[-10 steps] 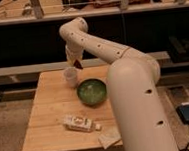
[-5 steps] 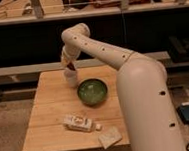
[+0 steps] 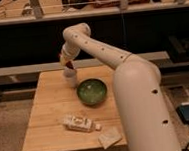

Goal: Place the pepper in the ceramic cup

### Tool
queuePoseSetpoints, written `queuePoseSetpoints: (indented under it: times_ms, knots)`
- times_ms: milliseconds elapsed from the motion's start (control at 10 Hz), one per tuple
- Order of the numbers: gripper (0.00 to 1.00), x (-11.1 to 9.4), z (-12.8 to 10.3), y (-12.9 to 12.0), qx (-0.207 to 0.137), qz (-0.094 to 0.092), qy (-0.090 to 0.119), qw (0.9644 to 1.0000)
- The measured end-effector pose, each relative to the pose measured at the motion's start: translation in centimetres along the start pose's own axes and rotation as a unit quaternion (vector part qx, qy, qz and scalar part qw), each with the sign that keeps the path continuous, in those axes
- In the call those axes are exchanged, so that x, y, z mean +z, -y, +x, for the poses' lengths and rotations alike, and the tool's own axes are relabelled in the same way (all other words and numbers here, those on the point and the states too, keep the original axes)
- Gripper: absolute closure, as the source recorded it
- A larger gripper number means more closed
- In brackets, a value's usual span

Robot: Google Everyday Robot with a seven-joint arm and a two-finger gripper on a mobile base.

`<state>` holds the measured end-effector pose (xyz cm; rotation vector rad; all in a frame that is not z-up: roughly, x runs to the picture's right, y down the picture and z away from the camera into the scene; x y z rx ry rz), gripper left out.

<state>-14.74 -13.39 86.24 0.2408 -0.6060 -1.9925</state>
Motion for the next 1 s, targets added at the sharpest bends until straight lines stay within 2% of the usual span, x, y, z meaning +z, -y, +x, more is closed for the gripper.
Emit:
queuePoseSetpoints:
  times_ms: [200, 500, 700, 900, 1000]
  knots:
    - [0.49, 0.2, 0.3, 0.3, -0.001, 0.004, -0.006, 1.0]
    - [0.23, 0.0, 0.5, 0.2, 0.001, 0.004, -0.019, 0.9998]
    - [0.2, -0.1, 0.6, 0.3, 0.002, 0.005, -0.028, 0.9996]
    - [0.2, -0.4, 0.5, -0.3, 0.017, 0.012, -0.049, 0.9986]
    - [0.2, -0.7, 0.3, -0.8, 0.024, 0.015, -0.053, 0.9982]
